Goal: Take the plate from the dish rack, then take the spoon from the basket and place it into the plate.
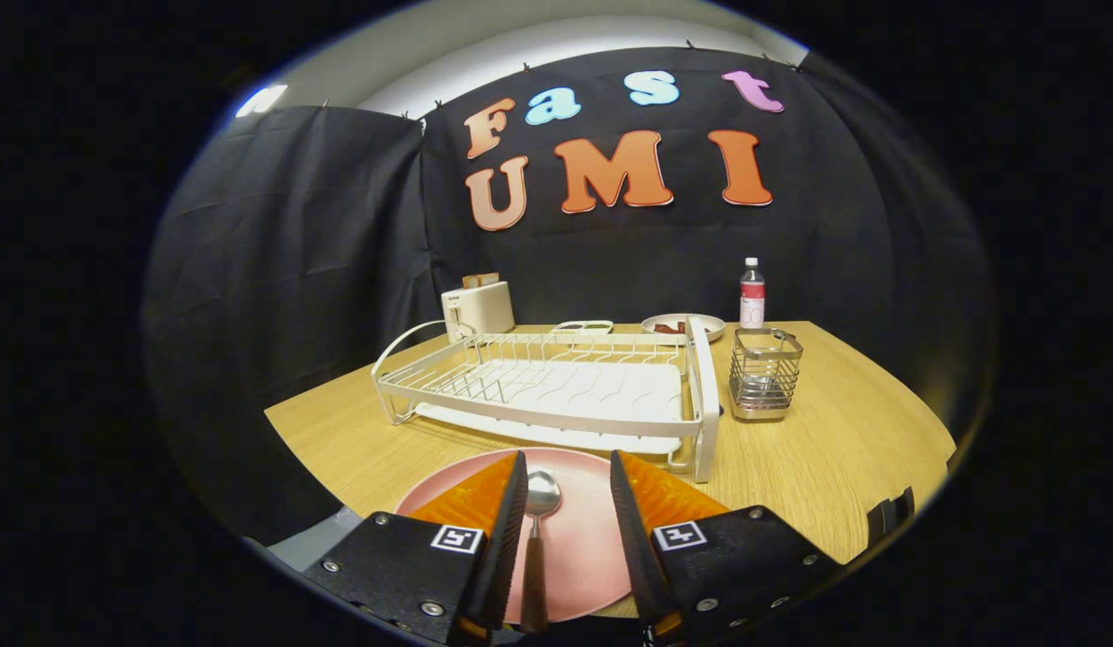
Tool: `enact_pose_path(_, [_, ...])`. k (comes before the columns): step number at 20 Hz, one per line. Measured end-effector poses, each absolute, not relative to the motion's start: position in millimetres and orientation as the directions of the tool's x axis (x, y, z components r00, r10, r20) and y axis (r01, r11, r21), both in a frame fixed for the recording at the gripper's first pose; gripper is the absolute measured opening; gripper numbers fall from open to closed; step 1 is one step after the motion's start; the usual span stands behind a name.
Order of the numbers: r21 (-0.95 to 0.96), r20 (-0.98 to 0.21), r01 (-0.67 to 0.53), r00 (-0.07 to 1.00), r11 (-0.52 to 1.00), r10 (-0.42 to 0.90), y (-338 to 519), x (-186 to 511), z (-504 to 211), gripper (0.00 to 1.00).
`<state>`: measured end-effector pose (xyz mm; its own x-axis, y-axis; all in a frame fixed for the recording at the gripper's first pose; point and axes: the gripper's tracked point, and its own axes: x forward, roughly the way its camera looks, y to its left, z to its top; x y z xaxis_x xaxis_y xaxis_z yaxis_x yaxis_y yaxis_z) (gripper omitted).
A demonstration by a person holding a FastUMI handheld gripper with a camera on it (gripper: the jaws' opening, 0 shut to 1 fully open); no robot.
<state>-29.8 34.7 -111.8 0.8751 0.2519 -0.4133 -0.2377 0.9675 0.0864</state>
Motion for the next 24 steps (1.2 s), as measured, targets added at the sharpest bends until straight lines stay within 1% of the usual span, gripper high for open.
enact_pose_path(1, [0.074, -0.401, -0.226, 0.885, 0.971, 0.237, 33.0, -28.1, -106.6, 0.61])
enact_pose_path(3, [0.061, -0.381, -0.21, 0.899, 0.976, 0.217, 30.9, -24.9, -97.6, 0.68])
enact_pose_path(5, [0.054, -0.365, -0.199, 0.908, 0.979, 0.205, 29.2, -24.0, -87.9, 0.73])
enact_pose_path(9, [0.047, -0.318, -0.17, 0.932, 0.984, 0.176, 23.6, -21.7, -63.3, 0.79])
enact_pose_path(13, [0.062, -0.254, -0.154, 0.953, 0.986, 0.165, 19.6, -21.9, -32.8, 0.83])
enact_pose_path(19, [0.038, -0.197, -0.144, 0.969, 0.989, 0.149, 13.7, -21.9, -10.5, 0.83])
enact_pose_path(24, [0.011, -0.16, -0.124, 0.979, 0.992, 0.124, 5.4, -12.4, 21.2, 0.83])
